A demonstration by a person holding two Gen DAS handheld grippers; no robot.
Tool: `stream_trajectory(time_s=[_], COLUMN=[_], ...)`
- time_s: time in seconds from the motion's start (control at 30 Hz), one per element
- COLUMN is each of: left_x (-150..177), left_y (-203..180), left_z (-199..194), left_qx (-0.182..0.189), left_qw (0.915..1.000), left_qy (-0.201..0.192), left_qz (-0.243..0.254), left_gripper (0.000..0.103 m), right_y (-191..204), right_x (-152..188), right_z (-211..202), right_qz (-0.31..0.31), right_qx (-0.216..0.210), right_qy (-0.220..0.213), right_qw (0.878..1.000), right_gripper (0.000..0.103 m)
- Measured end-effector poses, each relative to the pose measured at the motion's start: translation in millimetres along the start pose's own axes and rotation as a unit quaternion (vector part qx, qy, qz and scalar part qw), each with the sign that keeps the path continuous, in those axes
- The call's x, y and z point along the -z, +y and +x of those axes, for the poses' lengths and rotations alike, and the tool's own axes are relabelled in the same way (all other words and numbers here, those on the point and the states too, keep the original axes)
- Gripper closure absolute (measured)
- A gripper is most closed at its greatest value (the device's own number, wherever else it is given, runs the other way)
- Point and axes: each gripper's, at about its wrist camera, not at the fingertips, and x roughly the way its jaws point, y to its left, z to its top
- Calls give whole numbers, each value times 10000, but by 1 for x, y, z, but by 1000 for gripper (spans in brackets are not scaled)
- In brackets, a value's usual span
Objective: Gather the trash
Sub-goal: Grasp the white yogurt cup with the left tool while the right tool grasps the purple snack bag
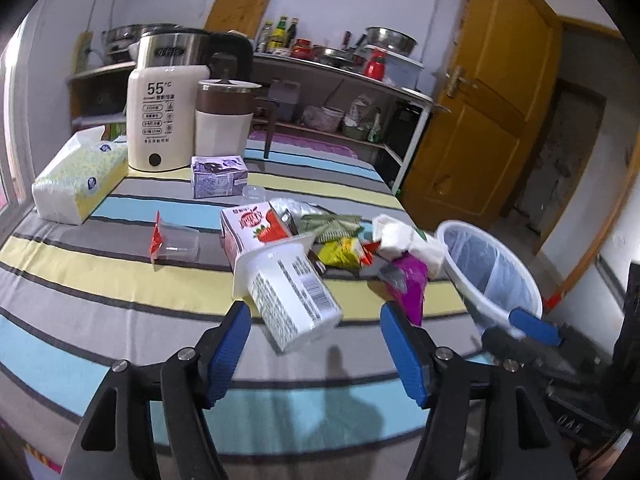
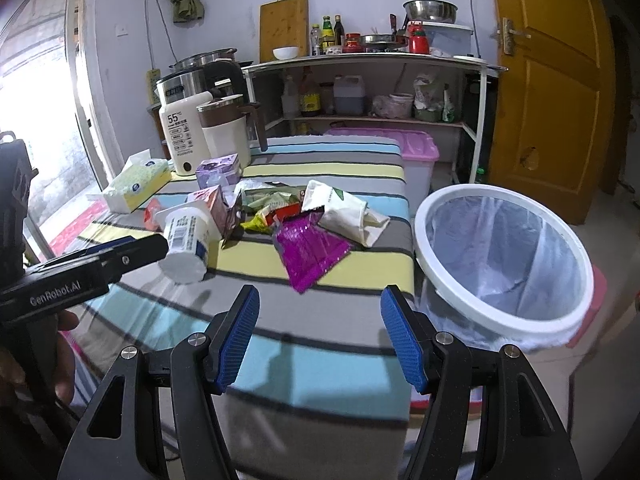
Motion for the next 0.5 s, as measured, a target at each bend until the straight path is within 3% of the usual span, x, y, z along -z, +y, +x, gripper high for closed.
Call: stream_trajectory(time_s=[0.37, 0.5], left_x=[-10, -8], left_y=[5, 10], left_z=[43, 45], left_qx=[-305, -325], left_qw=[9983, 9984], left_qy=[351, 354], left_qz=[-356, -287], left_gripper=[34, 45], right_y=[-6, -3], right_x=[-15, -22], right_z=[25, 36], right_qz=[-130, -378], right_qx=[-67, -175], right_qy=[101, 112], right_qw=[9998, 9991], right_gripper=[39, 39])
